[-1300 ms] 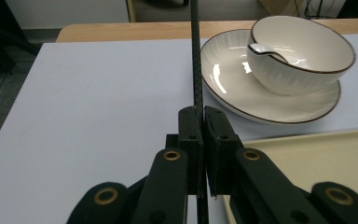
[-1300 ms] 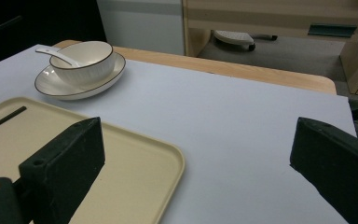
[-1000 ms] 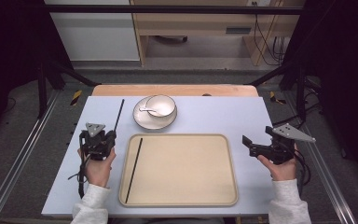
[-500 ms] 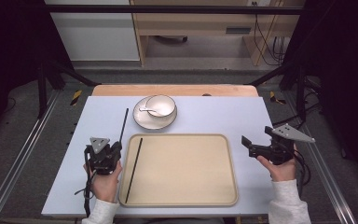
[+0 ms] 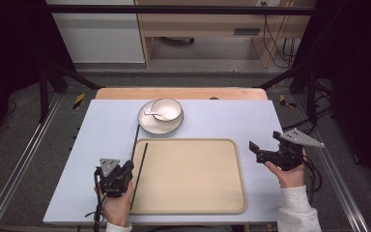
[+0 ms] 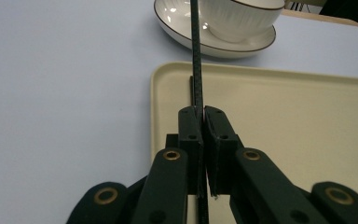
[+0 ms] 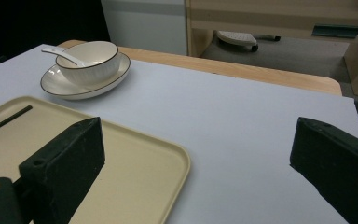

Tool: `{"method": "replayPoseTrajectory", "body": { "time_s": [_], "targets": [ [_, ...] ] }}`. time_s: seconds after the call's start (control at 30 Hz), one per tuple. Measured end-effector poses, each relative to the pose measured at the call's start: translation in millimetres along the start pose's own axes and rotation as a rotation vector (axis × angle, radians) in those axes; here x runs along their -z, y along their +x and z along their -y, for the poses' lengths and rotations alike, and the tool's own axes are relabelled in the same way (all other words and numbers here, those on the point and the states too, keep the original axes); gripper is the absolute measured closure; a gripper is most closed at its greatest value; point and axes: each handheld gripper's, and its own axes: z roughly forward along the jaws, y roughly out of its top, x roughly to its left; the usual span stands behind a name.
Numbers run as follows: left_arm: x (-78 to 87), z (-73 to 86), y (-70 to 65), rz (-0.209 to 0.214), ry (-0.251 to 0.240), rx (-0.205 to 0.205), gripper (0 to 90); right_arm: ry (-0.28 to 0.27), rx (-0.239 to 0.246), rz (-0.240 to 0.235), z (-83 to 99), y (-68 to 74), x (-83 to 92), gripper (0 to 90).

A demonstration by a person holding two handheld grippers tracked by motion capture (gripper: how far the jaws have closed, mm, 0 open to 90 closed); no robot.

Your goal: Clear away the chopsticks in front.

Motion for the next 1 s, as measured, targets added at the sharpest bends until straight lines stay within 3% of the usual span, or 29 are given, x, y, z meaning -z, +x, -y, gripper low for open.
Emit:
{"method": "replayPoseTrajectory", "body": {
  "time_s": [0.4, 0.73, 1.0],
  "targets": [
    [-11.8, 26.0, -22.2, 0.050, 0.078, -0.024, 86.0, 0.003, 0.002, 0.003, 0.4, -0.2, -0.7, 3.4],
    [-19.0, 35.7, -27.7, 0.042, 0.153, -0.052, 85.9, 0.005, -0.001, 0.001, 0.7, 0.4, -1.7, 3.4],
    [-20.6, 35.0, -29.6, 0.028, 0.179, -0.073, 85.5, 0.007, 0.002, 0.000, 1.0, 0.8, -2.6, 3.5]
  ]
}}
